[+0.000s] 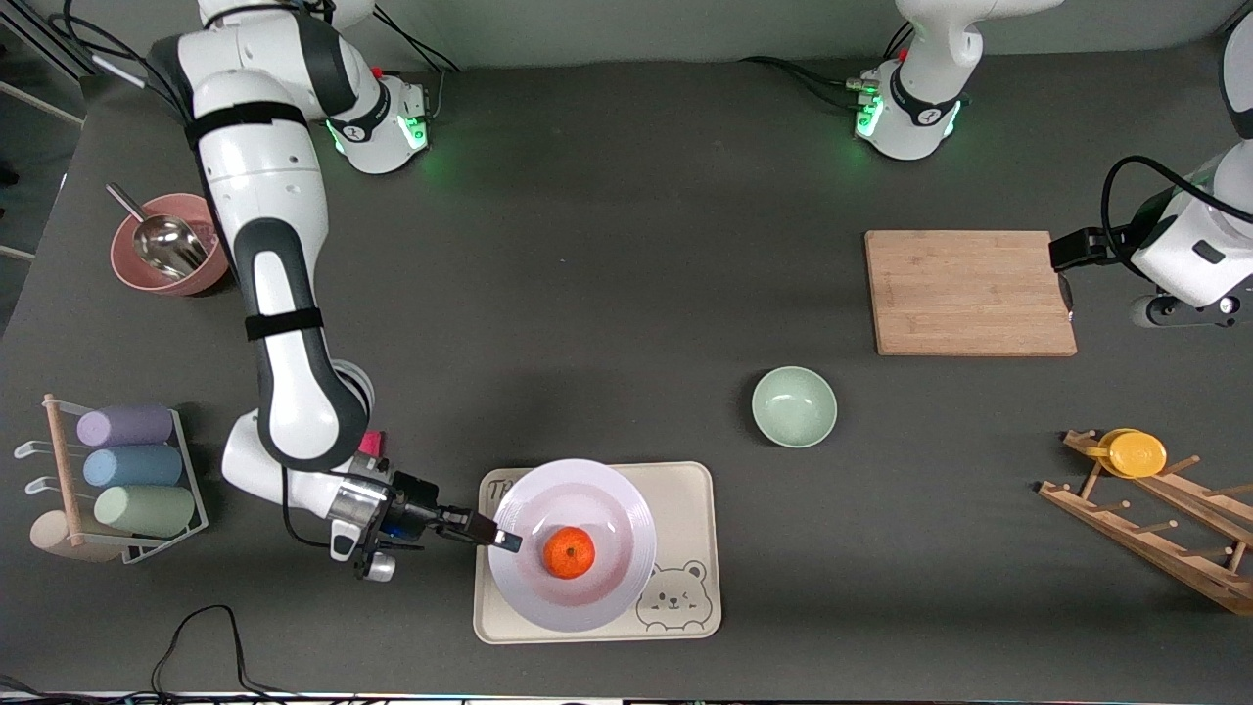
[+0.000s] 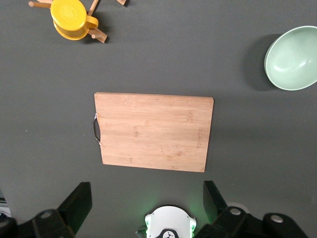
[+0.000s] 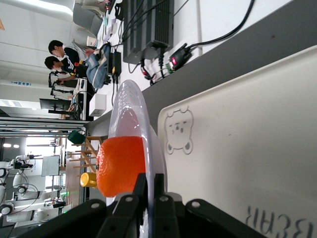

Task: Place orange and plate with both arms
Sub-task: 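Release the plate rim and open the right gripper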

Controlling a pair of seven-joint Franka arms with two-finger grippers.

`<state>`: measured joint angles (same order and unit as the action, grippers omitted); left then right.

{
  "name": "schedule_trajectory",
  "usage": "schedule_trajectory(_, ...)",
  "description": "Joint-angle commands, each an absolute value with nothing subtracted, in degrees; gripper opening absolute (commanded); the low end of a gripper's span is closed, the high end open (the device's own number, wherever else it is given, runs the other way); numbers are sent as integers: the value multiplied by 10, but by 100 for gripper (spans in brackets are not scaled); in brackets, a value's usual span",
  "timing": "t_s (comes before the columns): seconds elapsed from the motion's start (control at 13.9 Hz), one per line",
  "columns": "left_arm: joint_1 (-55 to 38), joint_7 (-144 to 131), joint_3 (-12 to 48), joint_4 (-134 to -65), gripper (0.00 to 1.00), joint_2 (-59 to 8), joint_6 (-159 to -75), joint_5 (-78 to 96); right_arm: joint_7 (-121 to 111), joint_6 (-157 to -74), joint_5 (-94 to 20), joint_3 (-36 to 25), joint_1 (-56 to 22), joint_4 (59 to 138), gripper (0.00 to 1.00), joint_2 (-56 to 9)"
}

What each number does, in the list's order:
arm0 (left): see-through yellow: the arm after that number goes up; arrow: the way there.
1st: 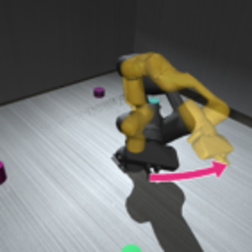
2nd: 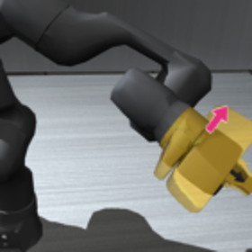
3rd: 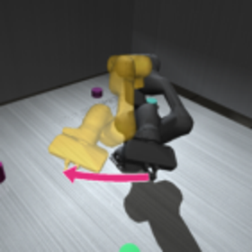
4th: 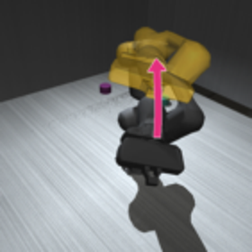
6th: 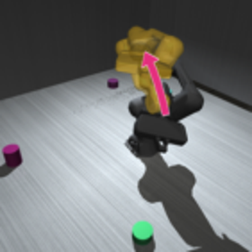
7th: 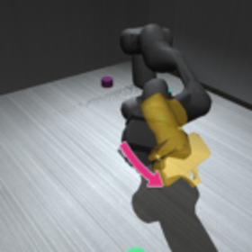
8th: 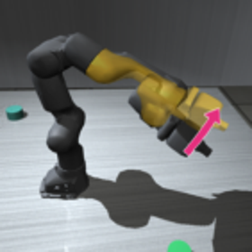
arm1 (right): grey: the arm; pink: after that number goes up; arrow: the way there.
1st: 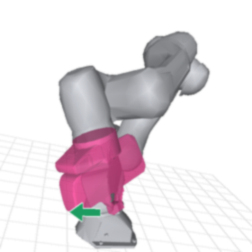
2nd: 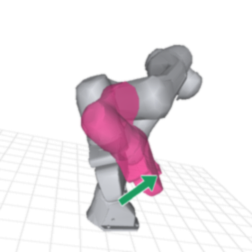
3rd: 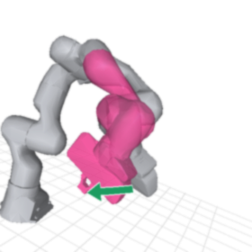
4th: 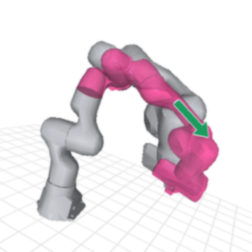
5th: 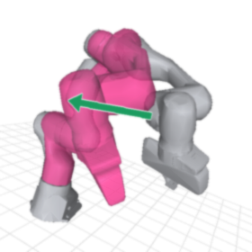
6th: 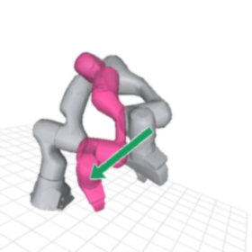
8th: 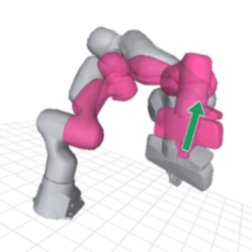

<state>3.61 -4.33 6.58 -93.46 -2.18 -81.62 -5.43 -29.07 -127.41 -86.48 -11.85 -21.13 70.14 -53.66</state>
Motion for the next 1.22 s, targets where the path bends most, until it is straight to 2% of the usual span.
schedule_trajectory(0.0,38,-38,69,-938,100,-18,-814,-61,-259,-1274,-852,-118,-206,618,0,-600)
schedule_trajectory(0.5,46,-25,68,-938,100,-22,-819,-61,-281,-1274,-852,-117,-207,600,0,-661)
schedule_trajectory(0.72,46,-25,68,-937,100,-23,-822,-61,-288,-1274,-852,-116,-207,599,0,-667)
schedule_trajectory(0.79,54,-25,69,-937,100,-23,-822,-60,-288,-1274,-852,-116,-207,599,9,-667)
schedule_trajectory(0.86,55,-25,69,-937,100,-23,-822,-60,-287,-1274,-852,-116,-207,599,41,-668)
schedule_trajectory(0.94,55,-25,69,-937,100,-23,-820,-60,-287,-1274,-852,-116,-208,599,83,-667)
schedule_trajectory(1.01,56,-24,69,-937,100,-23,-821,-60,-284,-1274,-849,-117,-208,599,100,-664)
schedule_trajectory(1.15,55,-25,70,-937,100,-24,-819,-59,-277,-1274,-812,-118,-207,599,100,-658)
